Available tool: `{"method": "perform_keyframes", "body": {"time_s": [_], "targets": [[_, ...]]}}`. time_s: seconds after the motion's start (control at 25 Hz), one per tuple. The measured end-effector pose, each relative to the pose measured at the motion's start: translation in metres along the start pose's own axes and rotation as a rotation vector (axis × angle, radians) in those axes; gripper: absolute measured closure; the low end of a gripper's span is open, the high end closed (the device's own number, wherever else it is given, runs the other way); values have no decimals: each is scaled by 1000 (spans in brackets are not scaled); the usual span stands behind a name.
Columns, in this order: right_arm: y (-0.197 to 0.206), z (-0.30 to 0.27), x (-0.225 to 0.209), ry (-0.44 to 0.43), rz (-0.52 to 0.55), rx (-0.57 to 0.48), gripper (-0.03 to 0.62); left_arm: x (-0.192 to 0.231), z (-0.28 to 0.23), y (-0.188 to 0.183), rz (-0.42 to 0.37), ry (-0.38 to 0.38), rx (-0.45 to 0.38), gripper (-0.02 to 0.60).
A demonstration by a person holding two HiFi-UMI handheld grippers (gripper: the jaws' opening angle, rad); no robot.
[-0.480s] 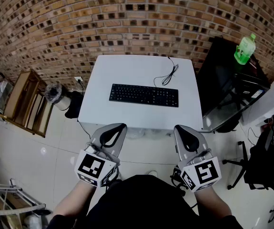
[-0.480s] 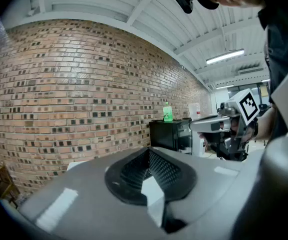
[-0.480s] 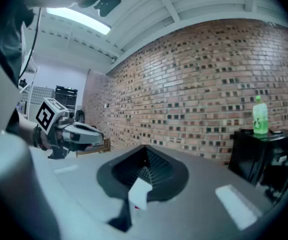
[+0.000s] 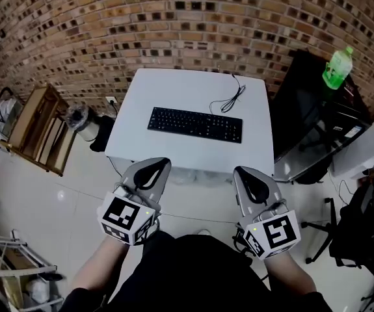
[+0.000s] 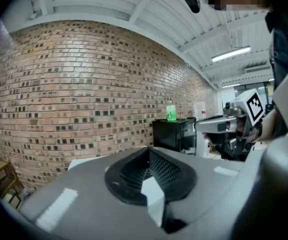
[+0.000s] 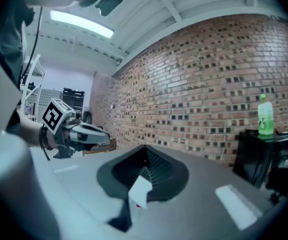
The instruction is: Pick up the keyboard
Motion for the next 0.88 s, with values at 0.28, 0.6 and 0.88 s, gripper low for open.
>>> {"method": "perform_keyframes", "body": {"time_s": [0.28, 0.6, 0.88], "targets": [[2, -4, -1, -34, -14, -4, 592, 9, -7, 7, 62, -8, 41, 567], [9, -29, -4, -33, -21, 11, 592, 55, -30, 29, 217, 8, 83, 494], [16, -81, -9, -5, -29, 47, 592, 127, -68, 65, 334, 1, 162, 433]]}}
Point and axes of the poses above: the fingertips, and each gripper's own axes: z backward along the fingers, x to its left, y out of its underside, the point moved 5 cm from there along z, backward along the fingers, and after that the axes turned 8 degrees about -x, right-handed, at the moved point
